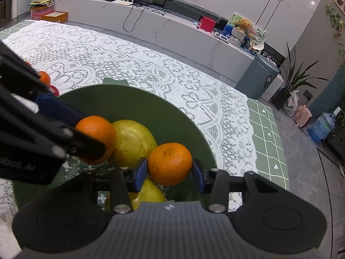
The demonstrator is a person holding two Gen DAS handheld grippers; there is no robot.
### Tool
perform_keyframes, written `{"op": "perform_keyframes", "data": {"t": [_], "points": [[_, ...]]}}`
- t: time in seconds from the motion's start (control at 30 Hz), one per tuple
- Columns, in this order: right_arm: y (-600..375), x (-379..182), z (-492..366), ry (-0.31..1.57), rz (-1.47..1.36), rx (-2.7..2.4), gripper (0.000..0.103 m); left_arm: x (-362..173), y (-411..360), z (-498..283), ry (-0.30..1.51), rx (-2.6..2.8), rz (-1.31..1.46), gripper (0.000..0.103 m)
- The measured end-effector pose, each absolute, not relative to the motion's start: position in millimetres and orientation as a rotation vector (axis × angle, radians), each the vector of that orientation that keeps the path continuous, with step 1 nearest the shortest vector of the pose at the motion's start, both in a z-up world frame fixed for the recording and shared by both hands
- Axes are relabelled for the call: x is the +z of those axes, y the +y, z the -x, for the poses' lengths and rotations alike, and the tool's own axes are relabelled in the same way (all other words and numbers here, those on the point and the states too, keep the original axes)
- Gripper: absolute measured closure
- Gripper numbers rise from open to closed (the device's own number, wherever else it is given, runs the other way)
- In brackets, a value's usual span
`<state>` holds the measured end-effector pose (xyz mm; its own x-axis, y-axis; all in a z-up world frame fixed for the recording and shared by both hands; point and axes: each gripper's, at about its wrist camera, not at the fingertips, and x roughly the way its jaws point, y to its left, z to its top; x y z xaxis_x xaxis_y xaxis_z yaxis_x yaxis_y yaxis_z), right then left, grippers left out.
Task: Organize fruits
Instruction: 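Carry both oranges over the colander and lower them in, then open both tools to release the oranges and withdraw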
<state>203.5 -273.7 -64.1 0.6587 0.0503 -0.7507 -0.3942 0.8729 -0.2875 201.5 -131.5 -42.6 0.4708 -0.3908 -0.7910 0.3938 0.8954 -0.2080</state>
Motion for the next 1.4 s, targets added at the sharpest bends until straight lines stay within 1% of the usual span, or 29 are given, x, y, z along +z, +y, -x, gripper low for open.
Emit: {"op": "perform_keyframes", "data": {"t": [0.13, 0.17, 0.47, 0.67, 0.7, 0.73, 0.8, 0.87, 0.93, 1.07, 1.13, 1.27, 1.33, 1.4], "points": [[-271.9, -64.2, -205.0, 0.824, 0.457, 0.261, 0.060, -48.5, -132.3, -200.9, 1.027, -0.431, -0.031, 0.062], [-271.5, -64.2, -204.8, 0.824, 0.458, 0.260, 0.060, -49.9, -131.4, -200.2, 1.025, -0.421, -0.032, 0.064], [-269.6, -58.3, -200.6, 0.814, 0.474, 0.253, 0.060, -50.7, -130.5, -198.0, 1.021, -0.421, -0.043, 0.064], [-271.8, -48.1, -193.6, 0.802, 0.472, 0.234, 0.057, -37.7, -130.6, -188.2, 0.977, -0.433, -0.060, 0.064], [-271.9, -45.5, -190.9, 0.796, 0.469, 0.234, 0.056, -34.5, -130.0, -185.8, 0.966, -0.432, -0.066, 0.064], [-271.9, -42.7, -187.7, 0.789, 0.466, 0.234, 0.050, -30.7, -128.7, -182.6, 0.952, -0.432, -0.069, 0.063], [-271.5, -37.7, -181.1, 0.775, 0.460, 0.228, 0.046, -23.9, -126.1, -177.5, 0.929, -0.435, -0.070, 0.063], [-270.6, -32.1, -173.8, 0.769, 0.442, 0.224, 0.044, -17.6, -122.5, -171.8, 0.908, -0.431, -0.073, 0.062], [-269.9, -26.9, -167.9, 0.768, 0.399, 0.225, 0.036, -10.5, -118.2, -163.9, 0.879, -0.425, -0.080, 0.062], [-268.5, -18.7, -152.8, 0.777, 0.291, 0.231, 0.033, -1.1, -108.8, -149.6, 0.834, -0.406, -0.096, 0.061], [-264.7, -16.5, -143.0, 0.767, 0.257, 0.234, 0.027, 2.4, -102.9, -142.6, 0.816, -0.399, -0.098, 0.060], [-252.4, -14.4, -122.7, 0.736, 0.229, 0.254, 0.025, 7.7, -88.7, -128.7, 0.785, -0.378, -0.099, 0.058], [-247.3, -14.4, -112.3, 0.730, 0.200, 0.270, 0.022, 8.5, -80.6, -121.7, 0.780, -0.370, -0.094, 0.057], [-240.4, -15.4, -102.9, 0.729, 0.174, 0.281, 0.022, 8.6, -72.8, -115.2, 0.778, -0.360, -0.088, 0.057]]}}
